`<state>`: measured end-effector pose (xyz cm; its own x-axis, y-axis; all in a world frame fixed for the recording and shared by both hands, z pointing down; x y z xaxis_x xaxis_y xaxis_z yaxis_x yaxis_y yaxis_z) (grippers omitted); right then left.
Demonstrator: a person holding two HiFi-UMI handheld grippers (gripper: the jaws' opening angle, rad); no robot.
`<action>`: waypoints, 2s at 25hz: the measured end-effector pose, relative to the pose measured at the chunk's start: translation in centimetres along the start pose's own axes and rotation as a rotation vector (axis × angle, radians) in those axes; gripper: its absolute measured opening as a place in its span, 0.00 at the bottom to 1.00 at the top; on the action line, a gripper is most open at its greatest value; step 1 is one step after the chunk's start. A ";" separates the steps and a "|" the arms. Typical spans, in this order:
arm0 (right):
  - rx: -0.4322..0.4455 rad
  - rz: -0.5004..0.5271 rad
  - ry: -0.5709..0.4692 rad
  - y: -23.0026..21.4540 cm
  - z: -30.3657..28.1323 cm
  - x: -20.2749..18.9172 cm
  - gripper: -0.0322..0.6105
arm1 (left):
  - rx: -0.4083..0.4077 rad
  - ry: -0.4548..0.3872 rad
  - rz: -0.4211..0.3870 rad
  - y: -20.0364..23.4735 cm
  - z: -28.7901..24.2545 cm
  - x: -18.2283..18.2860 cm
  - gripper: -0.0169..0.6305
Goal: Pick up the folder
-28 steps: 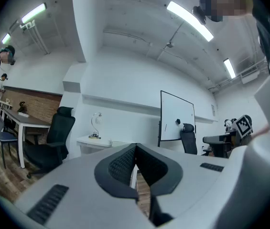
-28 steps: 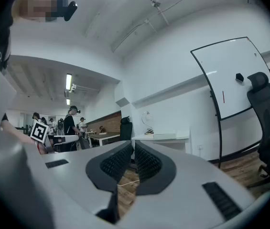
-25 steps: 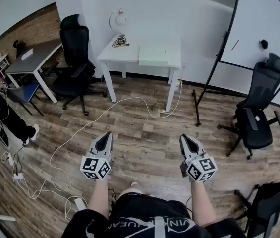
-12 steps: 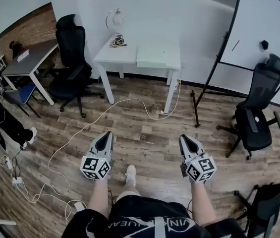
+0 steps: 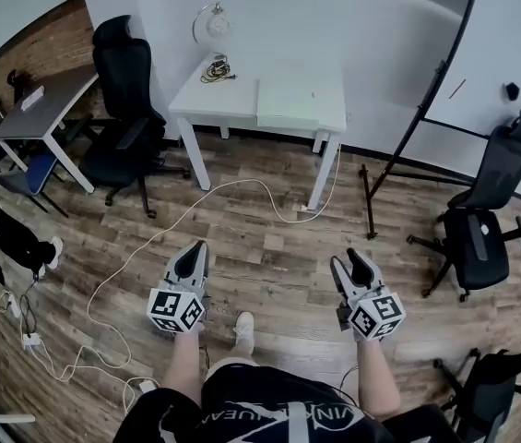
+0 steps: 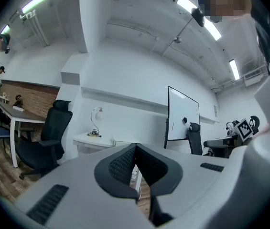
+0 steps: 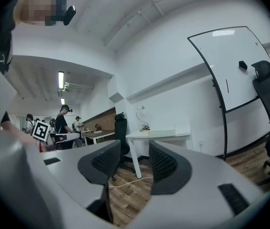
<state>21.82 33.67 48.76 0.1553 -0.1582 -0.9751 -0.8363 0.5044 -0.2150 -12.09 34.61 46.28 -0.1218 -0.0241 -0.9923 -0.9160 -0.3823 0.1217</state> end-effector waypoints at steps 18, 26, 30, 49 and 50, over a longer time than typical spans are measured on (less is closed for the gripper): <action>-0.150 -0.112 0.046 -4.9 -12.7 -0.5 0.36 | -0.072 0.050 0.007 10.6 -13.1 0.5 0.05; -0.194 -0.156 0.022 -4.8 -18.5 -1.0 0.36 | -0.118 0.065 0.017 15.8 -17.7 -0.1 0.05; -0.200 -0.169 0.031 -4.1 -20.0 -1.8 0.36 | -0.133 0.069 0.029 17.1 -18.6 -0.7 0.05; -0.189 -0.188 0.030 -8.8 -29.9 -1.1 0.37 | -0.086 0.048 0.035 22.5 -26.1 -0.4 0.05; -0.187 -0.194 0.029 -9.2 -30.8 -1.0 0.37 | -0.086 0.048 0.035 22.8 -27.0 -0.2 0.05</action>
<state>13.22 3.05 53.33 0.3094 -0.2623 -0.9141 -0.8753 0.2972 -0.3815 -22.64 1.00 48.62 -0.1330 -0.0824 -0.9877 -0.8751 -0.4581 0.1561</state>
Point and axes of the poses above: the fingertips, and each gripper's own axes: z backward along the fingers, y to its left, x out of its top, the point moved 2 cm from there along z, backward along the fingers, and after that the axes turned 3 degrees about -x, right-handed, at the moved point
